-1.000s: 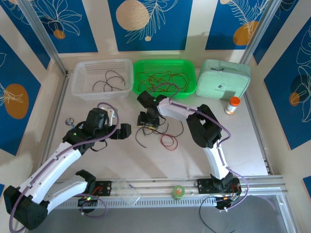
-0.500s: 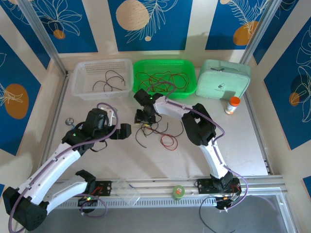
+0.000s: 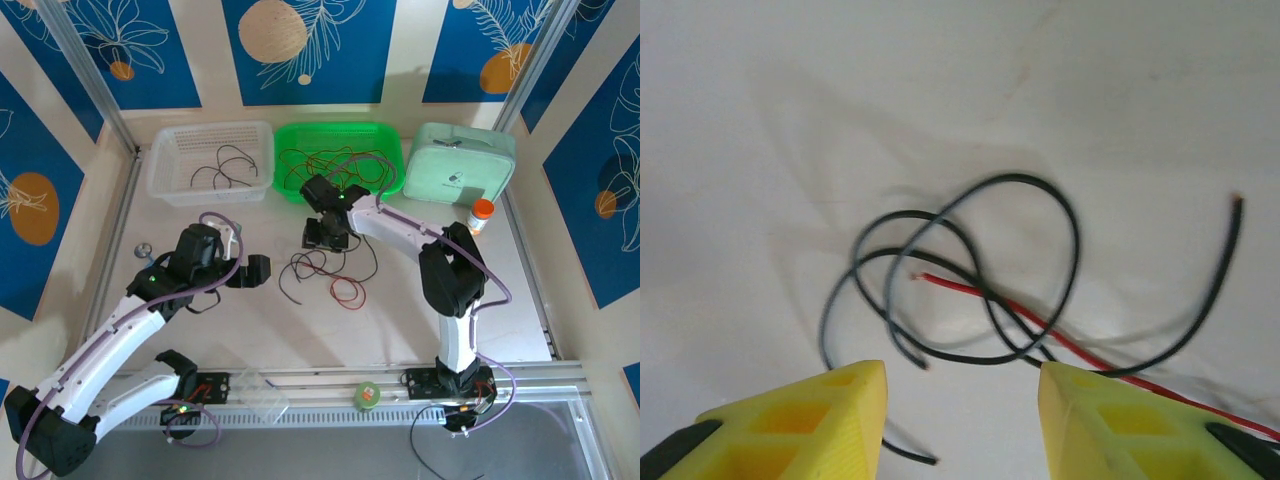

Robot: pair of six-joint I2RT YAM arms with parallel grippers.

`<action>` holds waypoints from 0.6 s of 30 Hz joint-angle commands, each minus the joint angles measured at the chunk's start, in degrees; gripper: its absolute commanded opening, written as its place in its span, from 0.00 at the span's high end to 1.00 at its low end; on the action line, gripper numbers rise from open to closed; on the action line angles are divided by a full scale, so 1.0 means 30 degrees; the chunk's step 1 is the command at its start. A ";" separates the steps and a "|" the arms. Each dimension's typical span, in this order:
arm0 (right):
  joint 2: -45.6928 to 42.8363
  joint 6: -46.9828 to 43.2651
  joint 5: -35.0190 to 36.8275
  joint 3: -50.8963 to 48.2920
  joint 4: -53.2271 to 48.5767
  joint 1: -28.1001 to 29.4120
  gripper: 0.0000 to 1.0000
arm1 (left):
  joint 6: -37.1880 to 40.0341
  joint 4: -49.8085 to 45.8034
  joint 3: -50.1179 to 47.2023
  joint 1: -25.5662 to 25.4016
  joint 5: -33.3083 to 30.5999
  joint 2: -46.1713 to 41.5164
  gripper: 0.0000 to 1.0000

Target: Untangle the cables

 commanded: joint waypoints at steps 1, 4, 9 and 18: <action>0.0806 -0.0140 -0.0017 -0.0878 -0.0330 -0.0377 0.55 | -0.0279 0.0059 0.0049 -0.0284 0.0114 -0.0121 0.00; 0.1850 -0.0315 0.0000 -0.0208 -0.0435 -0.0415 0.56 | -0.0279 -0.0010 0.0049 -0.0314 0.0129 -0.0195 0.00; 0.3340 -0.0205 0.0355 0.0438 -0.0566 -0.0184 0.57 | -0.0310 -0.0259 0.0052 -0.0344 -0.0054 -0.0383 0.00; 0.4675 0.0106 0.0745 0.0378 0.0053 0.0004 0.84 | -0.0396 -0.0175 0.0133 -0.0457 0.0118 -0.0213 0.00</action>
